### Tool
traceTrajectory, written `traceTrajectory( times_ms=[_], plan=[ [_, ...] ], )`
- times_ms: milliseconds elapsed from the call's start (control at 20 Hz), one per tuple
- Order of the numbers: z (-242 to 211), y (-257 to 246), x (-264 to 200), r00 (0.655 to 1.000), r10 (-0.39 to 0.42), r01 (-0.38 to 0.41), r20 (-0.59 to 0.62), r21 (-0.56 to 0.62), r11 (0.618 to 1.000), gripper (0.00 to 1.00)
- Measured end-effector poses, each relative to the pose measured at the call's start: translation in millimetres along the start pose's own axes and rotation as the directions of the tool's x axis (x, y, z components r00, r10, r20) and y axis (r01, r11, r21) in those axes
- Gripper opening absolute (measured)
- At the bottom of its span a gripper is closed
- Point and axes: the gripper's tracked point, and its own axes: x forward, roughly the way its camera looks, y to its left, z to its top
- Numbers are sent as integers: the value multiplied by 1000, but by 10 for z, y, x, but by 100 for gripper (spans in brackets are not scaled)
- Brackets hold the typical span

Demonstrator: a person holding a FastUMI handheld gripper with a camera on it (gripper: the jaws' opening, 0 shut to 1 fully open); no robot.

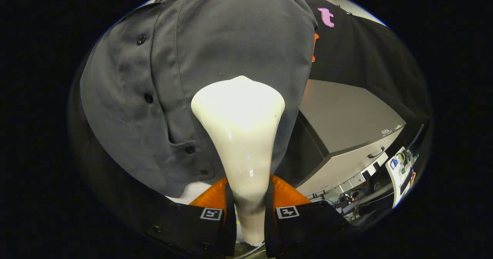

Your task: Iron the clothes twice with a garment steamer, once on the left side and once on the right side.

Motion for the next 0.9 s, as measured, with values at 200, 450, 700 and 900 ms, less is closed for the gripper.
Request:
traceTrajectory(
  times_ms=[200, 450, 700, 900],
  plan=[
    [-249, 38, 154, 999, -4, 3, -47, -18, 1000, 37],
    [-609, 70, 331, 992, 1, -5, -124, -31, 1000, 37],
    [-933, 54, 485, 983, -5, -3, -184, -44, 999, 37],
    [-1179, 52, 554, 974, -7, -5, -225, -53, 999, 37]
  ],
)
